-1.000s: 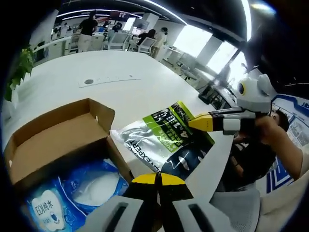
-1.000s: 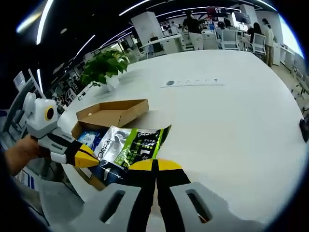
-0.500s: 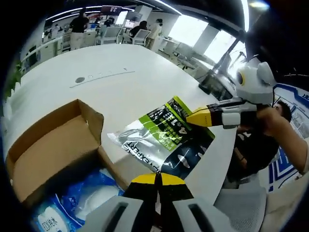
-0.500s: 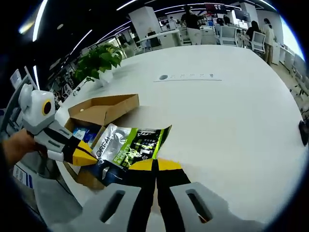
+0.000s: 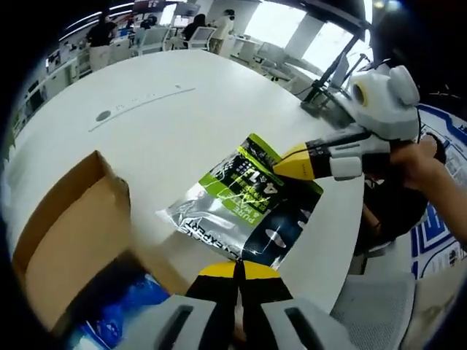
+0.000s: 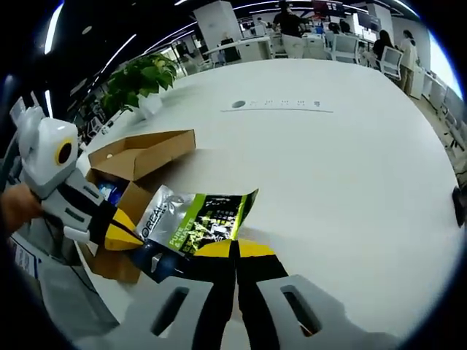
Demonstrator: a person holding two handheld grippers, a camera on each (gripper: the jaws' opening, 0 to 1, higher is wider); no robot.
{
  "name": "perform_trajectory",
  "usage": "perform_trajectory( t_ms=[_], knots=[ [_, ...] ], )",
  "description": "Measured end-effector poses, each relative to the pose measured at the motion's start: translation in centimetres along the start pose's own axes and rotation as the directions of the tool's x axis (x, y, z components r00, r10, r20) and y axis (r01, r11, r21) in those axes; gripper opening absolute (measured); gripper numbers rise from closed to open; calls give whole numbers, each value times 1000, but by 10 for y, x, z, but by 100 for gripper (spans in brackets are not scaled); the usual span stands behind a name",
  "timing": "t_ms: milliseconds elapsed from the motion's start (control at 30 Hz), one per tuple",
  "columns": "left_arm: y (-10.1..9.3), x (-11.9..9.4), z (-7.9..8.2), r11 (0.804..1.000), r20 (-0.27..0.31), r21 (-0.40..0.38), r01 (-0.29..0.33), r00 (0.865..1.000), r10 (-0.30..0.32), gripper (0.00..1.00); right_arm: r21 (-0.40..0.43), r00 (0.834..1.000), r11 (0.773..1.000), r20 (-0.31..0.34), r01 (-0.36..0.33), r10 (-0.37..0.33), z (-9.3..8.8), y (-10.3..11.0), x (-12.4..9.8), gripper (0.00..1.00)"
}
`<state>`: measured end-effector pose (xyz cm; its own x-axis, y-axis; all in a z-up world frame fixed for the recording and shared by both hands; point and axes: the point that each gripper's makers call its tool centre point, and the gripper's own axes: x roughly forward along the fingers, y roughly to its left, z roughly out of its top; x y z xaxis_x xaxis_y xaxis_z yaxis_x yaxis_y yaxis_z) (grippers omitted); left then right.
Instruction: Operate the shoe box by opening the lid, removing the specified soft item, and placing it in the target area until the item is outside and the box remains undamaged.
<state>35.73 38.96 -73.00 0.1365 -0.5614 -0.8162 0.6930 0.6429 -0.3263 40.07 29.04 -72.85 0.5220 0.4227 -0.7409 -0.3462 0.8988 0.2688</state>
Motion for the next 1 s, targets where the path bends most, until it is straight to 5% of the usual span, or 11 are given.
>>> perform_trajectory(
  t_ms=[433, 1000],
  knots=[
    [10, 17, 3, 996, -76, 86, -25, 997, 32, 0, 21, 1000, 1000, -20, 21, -20, -8, -13, 18, 0],
    [19, 41, 0, 955, -192, 294, -46, 976, 106, 1, 36, 999, 999, -33, 39, -38, -13, -25, 34, 0]
  ],
)
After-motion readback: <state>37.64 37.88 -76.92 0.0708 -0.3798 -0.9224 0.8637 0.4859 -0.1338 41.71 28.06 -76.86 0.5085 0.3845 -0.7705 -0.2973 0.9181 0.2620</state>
